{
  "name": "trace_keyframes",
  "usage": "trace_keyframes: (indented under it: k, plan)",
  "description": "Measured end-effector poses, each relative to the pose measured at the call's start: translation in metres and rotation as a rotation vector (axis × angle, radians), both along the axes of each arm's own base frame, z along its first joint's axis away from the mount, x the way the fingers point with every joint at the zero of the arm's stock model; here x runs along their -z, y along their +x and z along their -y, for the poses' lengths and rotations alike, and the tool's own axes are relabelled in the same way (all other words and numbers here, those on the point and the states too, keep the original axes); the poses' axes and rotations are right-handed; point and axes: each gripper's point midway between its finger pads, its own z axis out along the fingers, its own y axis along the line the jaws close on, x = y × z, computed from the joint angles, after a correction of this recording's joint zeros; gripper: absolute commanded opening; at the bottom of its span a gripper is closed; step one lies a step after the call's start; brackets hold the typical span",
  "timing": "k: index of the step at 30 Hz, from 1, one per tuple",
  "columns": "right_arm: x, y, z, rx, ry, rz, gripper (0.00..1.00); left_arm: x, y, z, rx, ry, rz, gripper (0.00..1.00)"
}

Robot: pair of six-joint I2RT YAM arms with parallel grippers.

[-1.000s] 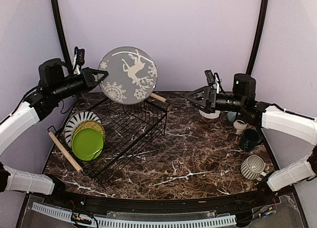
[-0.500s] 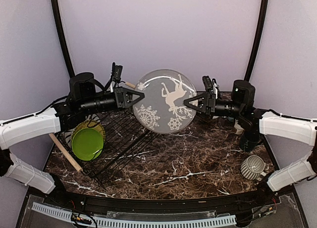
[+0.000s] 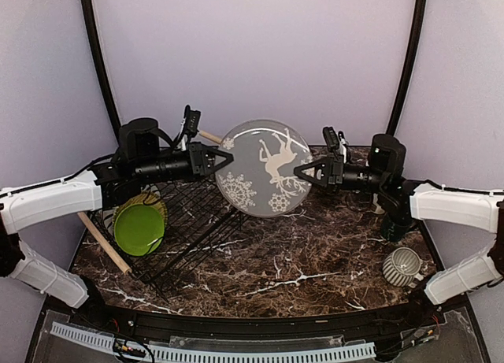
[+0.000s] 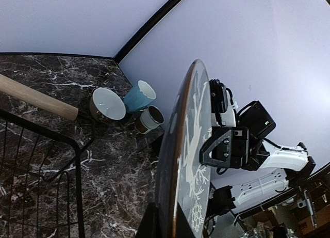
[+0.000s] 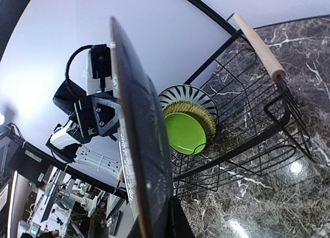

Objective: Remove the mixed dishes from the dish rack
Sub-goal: Pass from the left arm to the right, then place the plate at the center of the board.

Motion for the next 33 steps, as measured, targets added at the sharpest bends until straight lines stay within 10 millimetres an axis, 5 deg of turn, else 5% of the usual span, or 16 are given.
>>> trace_keyframes:
  k: [3,7,11,19,22,28,33]
  plan:
    - [0.016,0.005,0.003,0.028,-0.030,-0.021,0.00,0.011,0.003,0.001,-0.014,0.024,-0.036,0.10]
    - [0.026,0.007,0.012,0.040,-0.040,-0.063,0.00,0.010,0.003,0.005,0.003,0.025,-0.031,0.65]
    - [0.035,0.008,0.038,0.085,-0.053,-0.107,0.00,-0.013,0.001,0.004,0.008,0.002,0.035,0.93]
    - [0.015,0.014,0.120,0.330,-0.116,-0.029,0.00,-0.027,-0.003,-0.011,-0.033,0.045,0.119,0.98]
    - [0.023,0.016,0.150,0.438,-0.181,-0.035,0.00,-0.025,-0.002,-0.017,-0.058,0.078,0.130,0.98]
    - [0.087,0.027,0.192,0.596,-0.318,-0.267,0.00,-0.013,0.001,-0.023,-0.090,0.138,0.123,0.99]
    - [0.156,0.018,0.196,0.575,-0.394,-0.491,0.00,-0.008,0.001,-0.026,-0.100,0.161,0.115,0.99]
